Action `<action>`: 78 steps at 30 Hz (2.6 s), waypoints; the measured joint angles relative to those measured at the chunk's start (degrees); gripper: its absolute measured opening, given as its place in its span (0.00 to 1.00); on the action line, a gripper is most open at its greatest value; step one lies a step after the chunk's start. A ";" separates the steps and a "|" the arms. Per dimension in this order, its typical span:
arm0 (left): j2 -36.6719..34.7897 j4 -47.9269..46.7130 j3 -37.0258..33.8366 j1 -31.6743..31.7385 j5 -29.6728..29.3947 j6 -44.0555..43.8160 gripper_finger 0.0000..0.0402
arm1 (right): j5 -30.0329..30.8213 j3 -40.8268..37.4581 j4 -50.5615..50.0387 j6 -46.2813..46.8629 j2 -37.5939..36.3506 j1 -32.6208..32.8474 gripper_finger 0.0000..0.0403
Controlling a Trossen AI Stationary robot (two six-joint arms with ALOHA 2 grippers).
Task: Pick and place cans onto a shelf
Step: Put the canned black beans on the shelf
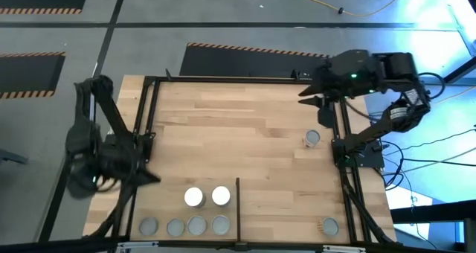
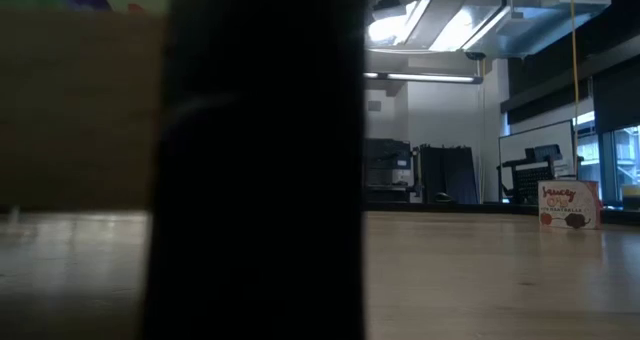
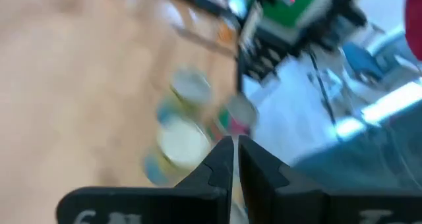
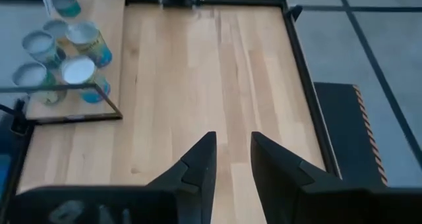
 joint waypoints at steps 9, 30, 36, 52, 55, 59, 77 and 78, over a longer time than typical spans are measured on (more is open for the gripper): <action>-11.42 -4.07 0.00 13.24 -6.52 17.72 0.04 | 0.01 -3.07 0.04 0.82 -6.62 0.00 0.24; -15.57 -4.11 0.00 29.49 -3.73 33.96 0.04 | -11.33 -45.46 -0.14 27.94 -30.39 -0.02 0.24; -15.55 -4.12 0.00 30.50 -3.49 34.84 0.04 | -27.54 -56.98 -0.08 34.31 -32.60 2.65 0.24; -15.96 -10.23 0.00 31.06 10.35 35.97 0.03 | -41.17 -85.18 34.09 42.48 -32.73 25.84 0.24; -15.92 -12.78 0.00 32.37 14.32 35.61 0.02 | -38.42 -88.11 39.62 47.89 -32.73 29.37 0.24; -15.92 -13.16 0.00 34.24 20.79 35.28 0.00 | -36.05 -91.27 46.18 54.57 -32.62 34.69 0.24; -16.30 -12.83 0.00 38.00 22.61 34.62 0.00 | -25.45 -92.63 65.18 64.46 -13.16 54.51 0.24; -16.30 -12.59 0.00 38.12 22.61 34.64 0.01 | -24.18 -92.61 65.91 64.67 -12.07 54.84 0.24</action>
